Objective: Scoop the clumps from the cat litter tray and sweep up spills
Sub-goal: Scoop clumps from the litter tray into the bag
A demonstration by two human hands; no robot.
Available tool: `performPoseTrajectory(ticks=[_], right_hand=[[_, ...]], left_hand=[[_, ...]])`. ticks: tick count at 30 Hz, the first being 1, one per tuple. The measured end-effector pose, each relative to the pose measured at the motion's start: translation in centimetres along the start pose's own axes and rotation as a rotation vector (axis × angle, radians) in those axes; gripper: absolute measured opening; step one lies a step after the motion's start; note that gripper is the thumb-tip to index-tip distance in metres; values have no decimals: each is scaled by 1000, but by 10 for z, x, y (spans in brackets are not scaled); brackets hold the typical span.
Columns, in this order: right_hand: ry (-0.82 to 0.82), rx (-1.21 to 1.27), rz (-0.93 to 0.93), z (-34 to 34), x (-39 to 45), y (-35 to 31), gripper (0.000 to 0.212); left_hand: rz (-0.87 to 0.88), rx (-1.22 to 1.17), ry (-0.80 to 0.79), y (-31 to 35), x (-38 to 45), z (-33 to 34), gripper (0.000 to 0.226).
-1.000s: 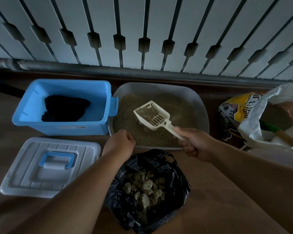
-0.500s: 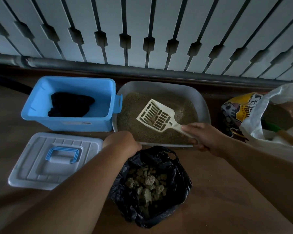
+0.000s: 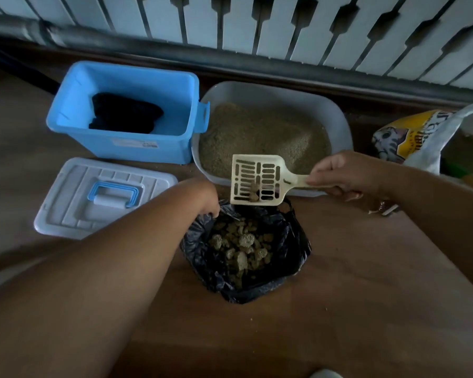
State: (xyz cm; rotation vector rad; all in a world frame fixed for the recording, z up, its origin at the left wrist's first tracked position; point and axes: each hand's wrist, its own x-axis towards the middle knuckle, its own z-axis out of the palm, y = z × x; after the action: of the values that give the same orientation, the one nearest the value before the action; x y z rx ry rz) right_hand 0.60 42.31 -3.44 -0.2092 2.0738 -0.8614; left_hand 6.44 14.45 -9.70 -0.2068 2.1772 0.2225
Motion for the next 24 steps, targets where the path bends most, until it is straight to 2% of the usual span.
performPoseTrajectory(ticks=[3,6,9,11,15,17,20,24], right_hand=[[-114,-98,44,-1,-3,-15,26],[-202,-309,94,7,-5,-34,27],[-163,-595,98,23,-8,-48,26],[-109,-738,80,31,-9,-56,25],[-54,-895,53,34,-12,-66,25],[-61,-903,48,32,-13,-67,24],[-68,-729,38,25,-15,-67,25],[44,-529,3,8,-18,-69,24]], left_hand=[[24,-30,34,-2,0,-2,58],[3,-65,77,-1,-8,-10,60],[-18,-126,63,0,-18,-17,60],[-5,-155,44,2,-22,-17,53],[8,-183,34,1,-26,-15,38],[0,-216,20,1,-27,-15,35],[-28,-254,-19,2,-30,-18,35],[-28,-199,-37,7,-33,-20,48]])
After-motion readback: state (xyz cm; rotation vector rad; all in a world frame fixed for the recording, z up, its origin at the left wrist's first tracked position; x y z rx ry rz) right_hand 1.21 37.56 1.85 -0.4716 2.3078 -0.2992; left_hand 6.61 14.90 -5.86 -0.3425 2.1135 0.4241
